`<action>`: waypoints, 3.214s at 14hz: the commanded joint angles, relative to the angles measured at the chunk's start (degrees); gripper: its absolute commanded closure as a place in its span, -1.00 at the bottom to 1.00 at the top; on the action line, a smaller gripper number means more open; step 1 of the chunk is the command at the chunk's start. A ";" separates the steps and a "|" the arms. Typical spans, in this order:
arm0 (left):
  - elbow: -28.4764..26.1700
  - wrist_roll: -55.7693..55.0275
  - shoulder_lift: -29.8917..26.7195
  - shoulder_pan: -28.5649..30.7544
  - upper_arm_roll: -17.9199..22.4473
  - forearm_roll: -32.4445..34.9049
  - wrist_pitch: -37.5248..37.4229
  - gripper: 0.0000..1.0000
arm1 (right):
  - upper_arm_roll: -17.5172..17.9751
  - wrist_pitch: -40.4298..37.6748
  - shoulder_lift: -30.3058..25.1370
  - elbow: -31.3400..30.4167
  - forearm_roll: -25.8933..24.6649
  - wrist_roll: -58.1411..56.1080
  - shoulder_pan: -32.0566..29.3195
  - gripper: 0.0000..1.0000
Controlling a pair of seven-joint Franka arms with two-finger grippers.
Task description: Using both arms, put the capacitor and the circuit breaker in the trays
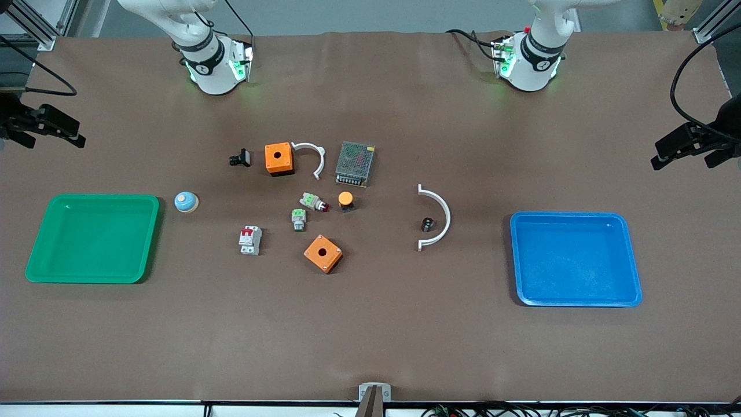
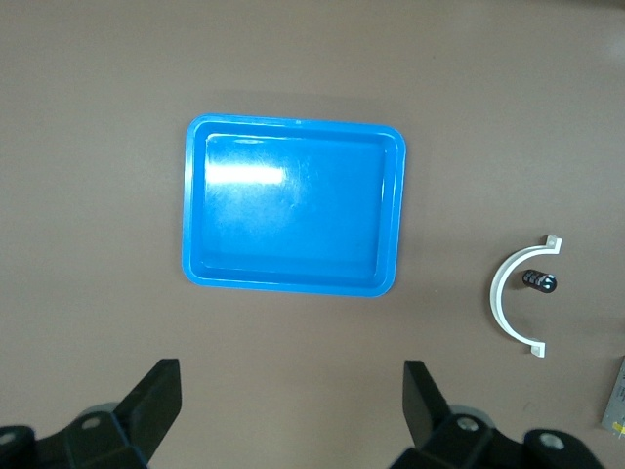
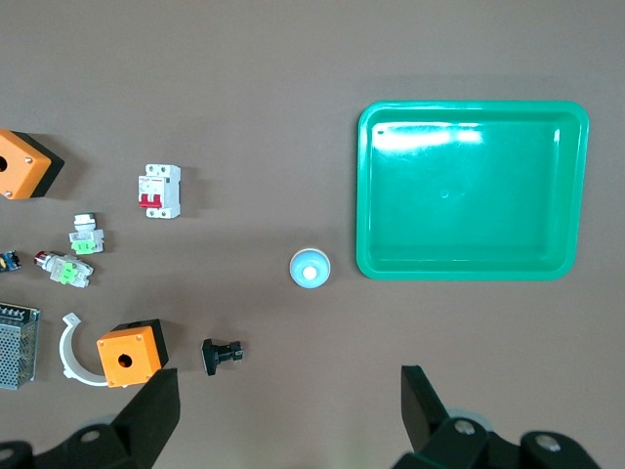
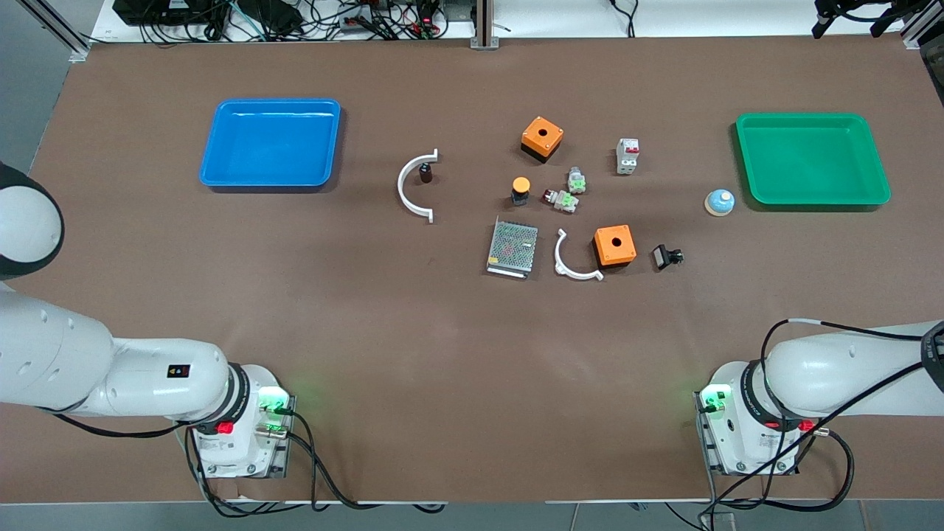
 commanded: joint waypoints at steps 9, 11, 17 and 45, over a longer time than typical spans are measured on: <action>-0.07 -1.83 4.53 -2.65 -1.42 -5.43 -3.49 -1.00 | 0.46 -0.41 -0.94 0.61 -0.22 -0.03 -0.44 -1.00; 0.19 -7.17 8.22 -5.89 -2.48 -6.15 -1.92 -1.00 | 0.46 -0.33 -0.85 1.23 -0.22 0.41 -0.45 -1.00; 0.11 -26.42 20.35 -17.41 -2.48 -5.27 10.64 -1.00 | 0.37 2.13 10.29 3.94 -0.04 -0.11 -0.71 -1.00; -11.67 -52.38 36.45 -32.63 -2.57 1.76 40.63 -0.17 | 0.20 58.56 35.53 -17.85 4.18 22.47 21.00 -1.00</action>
